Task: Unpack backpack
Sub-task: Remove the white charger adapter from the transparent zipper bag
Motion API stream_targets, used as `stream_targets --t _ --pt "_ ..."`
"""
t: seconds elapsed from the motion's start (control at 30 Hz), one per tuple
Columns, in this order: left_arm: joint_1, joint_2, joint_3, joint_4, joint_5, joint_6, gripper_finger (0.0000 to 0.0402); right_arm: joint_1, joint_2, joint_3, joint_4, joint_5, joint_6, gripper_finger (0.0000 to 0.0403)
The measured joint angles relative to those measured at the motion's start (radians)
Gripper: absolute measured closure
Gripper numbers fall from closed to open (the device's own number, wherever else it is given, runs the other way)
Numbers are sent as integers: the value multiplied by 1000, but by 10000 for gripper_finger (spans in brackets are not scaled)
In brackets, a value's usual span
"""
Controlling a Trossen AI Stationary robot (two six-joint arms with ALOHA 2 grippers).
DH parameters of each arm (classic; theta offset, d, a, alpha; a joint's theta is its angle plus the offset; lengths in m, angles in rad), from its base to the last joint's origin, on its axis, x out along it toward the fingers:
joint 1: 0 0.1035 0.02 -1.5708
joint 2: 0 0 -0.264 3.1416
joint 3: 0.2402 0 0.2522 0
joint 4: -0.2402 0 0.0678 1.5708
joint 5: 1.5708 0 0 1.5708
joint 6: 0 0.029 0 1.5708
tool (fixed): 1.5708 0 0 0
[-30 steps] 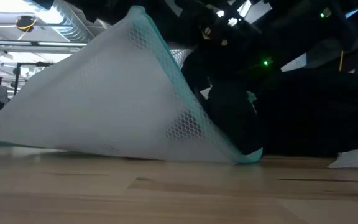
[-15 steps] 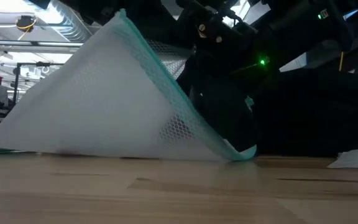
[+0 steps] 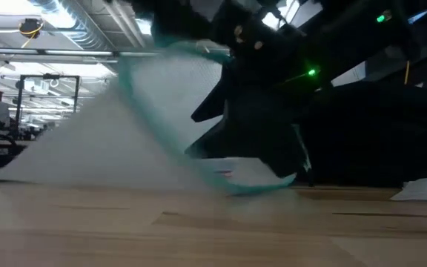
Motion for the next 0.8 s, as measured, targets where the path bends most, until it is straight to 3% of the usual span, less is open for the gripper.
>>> stream_targets --t 0.23,0.4,0.57,0.63,0.8 --pt "-35 -64 -1 -125 -32 23 52 2 0 -1 40 57 11 88" --pt "-61 -111 -1 -496 -224 -66 52 2 0 -1 86 52 12 88" --pt "-75 -153 -2 -824 -282 -252 52 -4 0 -2 97 -124 67 88" --pt "-76 -153 -2 -920 -292 -317 52 -10 0 -2 94 -148 117 88" --pt "-74 -148 -73 -981 -296 -433 52 -44 0 -2 89 -155 155 88"
